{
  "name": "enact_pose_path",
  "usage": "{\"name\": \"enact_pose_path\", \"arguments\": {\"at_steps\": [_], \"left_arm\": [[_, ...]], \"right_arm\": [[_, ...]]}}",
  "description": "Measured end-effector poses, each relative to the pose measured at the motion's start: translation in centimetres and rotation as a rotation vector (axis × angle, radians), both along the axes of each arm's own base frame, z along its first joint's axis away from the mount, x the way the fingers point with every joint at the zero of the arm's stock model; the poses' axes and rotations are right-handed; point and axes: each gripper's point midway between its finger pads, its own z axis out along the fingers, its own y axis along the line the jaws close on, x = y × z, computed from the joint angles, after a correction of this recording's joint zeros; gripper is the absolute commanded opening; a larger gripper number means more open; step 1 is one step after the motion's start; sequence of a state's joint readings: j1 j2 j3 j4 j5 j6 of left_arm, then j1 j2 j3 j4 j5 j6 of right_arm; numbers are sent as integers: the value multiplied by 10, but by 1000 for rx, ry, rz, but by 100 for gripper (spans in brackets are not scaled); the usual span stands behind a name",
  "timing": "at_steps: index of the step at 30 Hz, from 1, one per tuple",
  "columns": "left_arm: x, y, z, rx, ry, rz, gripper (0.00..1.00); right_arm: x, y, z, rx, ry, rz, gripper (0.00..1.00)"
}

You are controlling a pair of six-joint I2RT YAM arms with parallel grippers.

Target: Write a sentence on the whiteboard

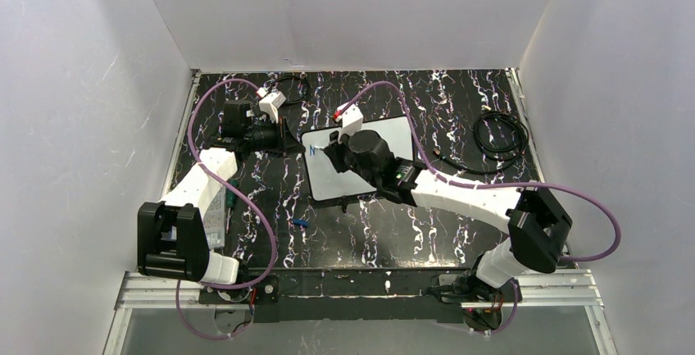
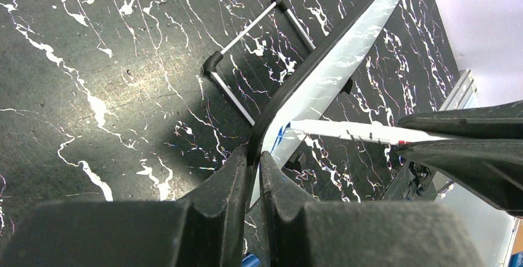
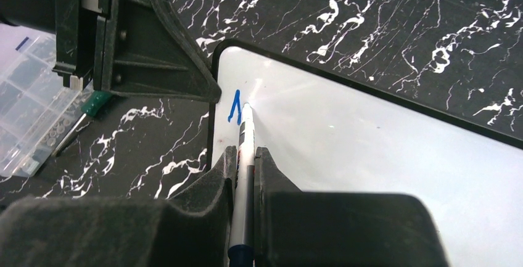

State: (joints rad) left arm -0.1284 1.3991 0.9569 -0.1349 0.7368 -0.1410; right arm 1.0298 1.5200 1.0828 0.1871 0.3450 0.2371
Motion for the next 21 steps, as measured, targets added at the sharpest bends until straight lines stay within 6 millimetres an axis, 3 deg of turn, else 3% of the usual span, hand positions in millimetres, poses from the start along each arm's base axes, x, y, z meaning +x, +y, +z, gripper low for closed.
{"name": "enact_pose_path", "arguments": {"at_steps": [11, 21], "left_arm": [[0, 0, 0, -1, 0, -1, 0], [-2, -2, 2, -3, -2, -7, 0]], "right_arm": [[7, -3, 13, 27, -37, -37, 1], [-14, -12, 24, 69, -46, 40, 1]]}}
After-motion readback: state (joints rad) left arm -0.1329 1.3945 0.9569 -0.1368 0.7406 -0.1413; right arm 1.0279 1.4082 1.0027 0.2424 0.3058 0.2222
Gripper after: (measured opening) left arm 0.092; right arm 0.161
